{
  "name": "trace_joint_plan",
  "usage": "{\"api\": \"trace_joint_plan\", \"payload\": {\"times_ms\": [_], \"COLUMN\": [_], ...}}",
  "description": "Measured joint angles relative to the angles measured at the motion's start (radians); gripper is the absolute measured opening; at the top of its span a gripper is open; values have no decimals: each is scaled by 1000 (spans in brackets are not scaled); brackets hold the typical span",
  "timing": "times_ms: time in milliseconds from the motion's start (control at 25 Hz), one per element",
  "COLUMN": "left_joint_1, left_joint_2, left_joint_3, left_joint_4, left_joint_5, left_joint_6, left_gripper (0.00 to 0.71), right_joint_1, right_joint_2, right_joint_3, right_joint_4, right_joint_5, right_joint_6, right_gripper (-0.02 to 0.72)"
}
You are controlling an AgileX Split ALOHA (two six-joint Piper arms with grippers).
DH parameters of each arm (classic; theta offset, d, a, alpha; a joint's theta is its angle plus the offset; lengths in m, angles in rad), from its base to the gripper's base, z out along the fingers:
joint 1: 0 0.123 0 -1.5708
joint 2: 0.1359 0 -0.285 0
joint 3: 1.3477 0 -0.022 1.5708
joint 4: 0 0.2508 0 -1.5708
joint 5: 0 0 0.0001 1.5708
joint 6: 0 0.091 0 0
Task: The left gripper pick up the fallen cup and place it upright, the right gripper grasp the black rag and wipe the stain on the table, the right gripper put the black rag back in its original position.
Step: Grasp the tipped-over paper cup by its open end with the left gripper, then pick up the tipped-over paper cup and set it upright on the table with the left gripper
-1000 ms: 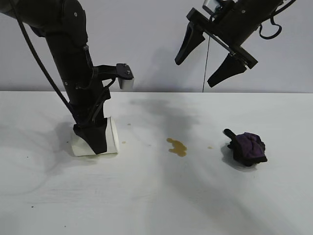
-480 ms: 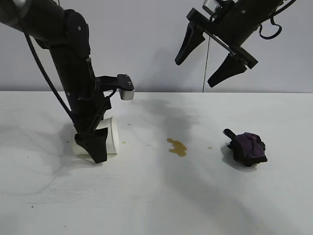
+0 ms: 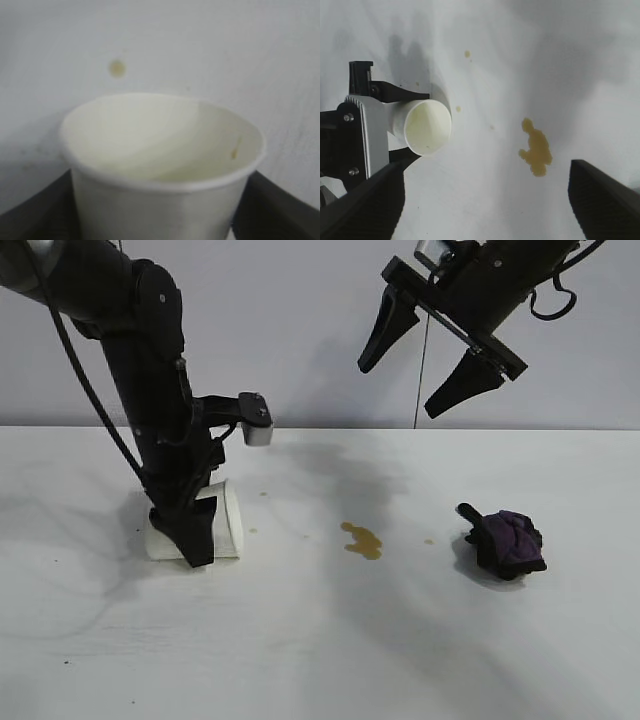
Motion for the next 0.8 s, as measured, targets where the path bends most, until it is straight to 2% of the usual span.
{"api": "trace_joint_plan", "payload": {"times_ms": [200, 320, 400, 560, 640, 800], "left_joint_1": [0, 10, 36, 139, 196, 288], "left_joint_2": [-66, -127, -170, -240, -254, -259], "left_joint_3": [0, 0, 0, 0, 0, 13], "left_joint_4": [-2, -47, -139, -442, -619, -858], "left_joint_5": [-3, -3, 2, 37, 86, 216], "left_joint_6": [18, 35, 72, 210, 286, 431], "left_gripper": [428, 428, 428, 427, 426, 426], "right_joint_1": [0, 0, 0, 0, 0, 0], "right_joint_2": [0, 0, 0, 0, 0, 0], "right_joint_3": [0, 0, 0, 0, 0, 0], "right_joint_4": [0, 0, 0, 0, 0, 0], "right_joint_5": [0, 0, 0, 0, 1, 1], "right_joint_6": [0, 0, 0, 0, 0, 0], "right_gripper": [610, 610, 610, 610, 610, 610]}}
